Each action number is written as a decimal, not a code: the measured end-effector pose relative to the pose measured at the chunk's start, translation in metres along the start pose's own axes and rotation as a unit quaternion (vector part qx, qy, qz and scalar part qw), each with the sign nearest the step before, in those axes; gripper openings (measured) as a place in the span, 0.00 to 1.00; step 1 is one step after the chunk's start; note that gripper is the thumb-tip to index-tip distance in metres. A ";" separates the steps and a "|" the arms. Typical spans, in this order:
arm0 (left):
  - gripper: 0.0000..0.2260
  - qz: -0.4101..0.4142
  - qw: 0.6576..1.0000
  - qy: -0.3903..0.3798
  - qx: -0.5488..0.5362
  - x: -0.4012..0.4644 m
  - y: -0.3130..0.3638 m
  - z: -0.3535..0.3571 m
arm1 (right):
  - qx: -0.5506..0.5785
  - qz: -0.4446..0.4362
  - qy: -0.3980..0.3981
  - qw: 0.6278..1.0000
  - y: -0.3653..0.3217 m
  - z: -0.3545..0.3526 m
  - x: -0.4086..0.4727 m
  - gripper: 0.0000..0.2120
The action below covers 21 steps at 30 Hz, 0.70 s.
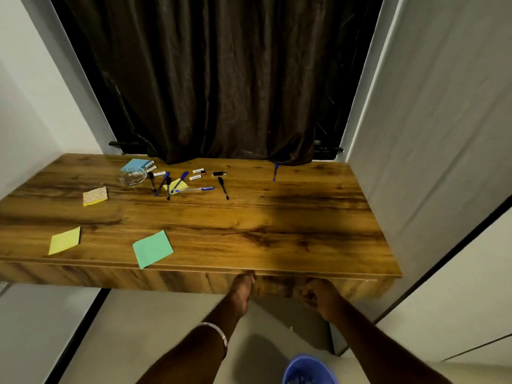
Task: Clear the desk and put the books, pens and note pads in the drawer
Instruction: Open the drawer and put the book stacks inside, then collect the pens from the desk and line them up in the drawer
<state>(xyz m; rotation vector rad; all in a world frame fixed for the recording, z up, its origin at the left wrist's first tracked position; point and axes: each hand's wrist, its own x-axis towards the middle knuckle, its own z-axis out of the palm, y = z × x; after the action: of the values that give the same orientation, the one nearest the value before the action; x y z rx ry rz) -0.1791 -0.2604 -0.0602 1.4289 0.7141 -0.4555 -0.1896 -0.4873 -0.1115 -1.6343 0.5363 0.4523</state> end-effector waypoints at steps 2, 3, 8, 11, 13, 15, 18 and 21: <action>0.11 0.001 1.000 0.000 0.005 0.001 0.005 0.002 | 0.012 0.001 -0.003 1.000 -0.009 0.002 -0.001 0.14; 0.10 -0.003 1.000 0.002 0.003 0.004 0.006 0.003 | 0.010 -0.004 -0.004 1.000 -0.012 0.004 0.001 0.15; 0.10 -0.012 1.000 0.014 -0.024 0.004 0.010 0.006 | -0.013 0.000 -0.001 1.000 0.000 -0.002 0.018 0.13; 0.11 -0.007 1.000 -0.001 -0.023 -0.004 0.012 0.004 | -0.035 -0.002 -0.018 0.999 0.015 -0.007 0.042 0.10; 0.10 -0.010 1.000 -0.010 -0.007 -0.008 0.014 0.001 | -0.018 0.008 -0.029 0.999 0.019 -0.012 0.049 0.09; 0.07 0.003 1.000 -0.012 0.025 -0.010 0.018 -0.003 | -0.014 0.008 -0.001 1.000 -0.007 -0.005 0.022 0.09; 0.12 0.039 0.995 0.005 0.087 -0.012 0.030 -0.012 | -0.036 -0.024 0.023 0.999 -0.056 0.009 -0.013 0.09; 0.16 0.077 0.985 0.042 0.148 -0.011 0.046 -0.018 | -0.014 -0.057 0.037 0.998 -0.085 0.016 -0.015 0.07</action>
<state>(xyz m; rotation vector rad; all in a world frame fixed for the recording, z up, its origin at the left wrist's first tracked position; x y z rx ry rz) -0.1589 -0.2389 -0.0194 1.7773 0.6155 -0.3935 -0.1522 -0.4622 -0.0358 -1.7043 0.4900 0.3177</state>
